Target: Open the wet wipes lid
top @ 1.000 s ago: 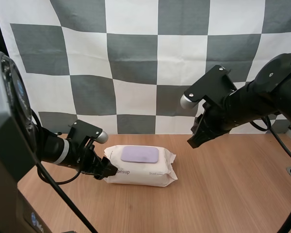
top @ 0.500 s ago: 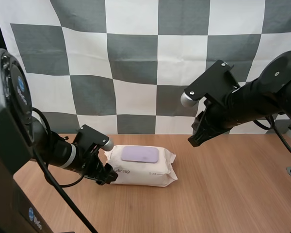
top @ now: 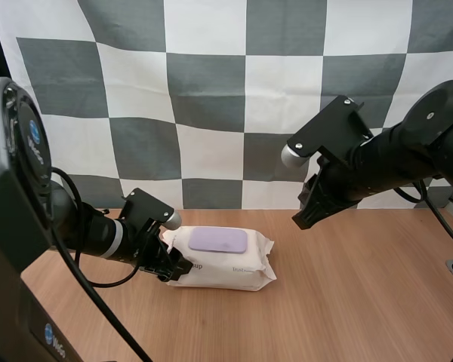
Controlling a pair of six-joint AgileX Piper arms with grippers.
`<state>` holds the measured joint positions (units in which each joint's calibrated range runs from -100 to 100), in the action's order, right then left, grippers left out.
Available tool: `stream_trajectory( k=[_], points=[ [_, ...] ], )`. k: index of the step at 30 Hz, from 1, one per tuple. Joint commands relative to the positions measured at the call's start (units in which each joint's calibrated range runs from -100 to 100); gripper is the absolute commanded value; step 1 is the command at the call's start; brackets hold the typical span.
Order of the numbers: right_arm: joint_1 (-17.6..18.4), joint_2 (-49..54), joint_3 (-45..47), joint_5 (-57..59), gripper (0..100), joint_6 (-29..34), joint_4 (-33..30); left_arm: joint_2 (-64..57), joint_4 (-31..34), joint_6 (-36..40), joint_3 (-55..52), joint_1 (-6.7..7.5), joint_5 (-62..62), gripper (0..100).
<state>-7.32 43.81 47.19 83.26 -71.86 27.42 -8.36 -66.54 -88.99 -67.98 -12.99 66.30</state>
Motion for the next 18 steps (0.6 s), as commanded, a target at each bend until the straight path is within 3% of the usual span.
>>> stream_trajectory(
  k=[1,8,9,12,15,18],
  points=[
    [0.0,-0.1,0.0,-0.1,31,0.0,0.0,0.0,0.0,0.0,0.0,0.05,-1.1,100],
    [0.0,-0.1,0.0,-0.1,31,0.0,0.0,0.8,0.0,0.0,-1.3,0.05,-5.1,100],
    [0.0,-0.1,0.0,-0.1,31,0.0,0.0,1.4,0.0,0.0,-1.4,0.05,-5.1,96],
    [0.0,-0.1,0.0,0.6,31,0.0,0.0,3.5,-0.1,-1.0,-1.4,0.05,-3.2,43],
    [0.0,-0.1,0.0,2.3,31,0.0,0.0,5.7,-1.4,-2.7,-1.4,0.05,1.2,3],
    [0.0,-0.1,0.0,2.9,31,0.0,-0.1,7.0,-3.0,-3.5,-1.4,0.05,1.4,0]
  ],
)
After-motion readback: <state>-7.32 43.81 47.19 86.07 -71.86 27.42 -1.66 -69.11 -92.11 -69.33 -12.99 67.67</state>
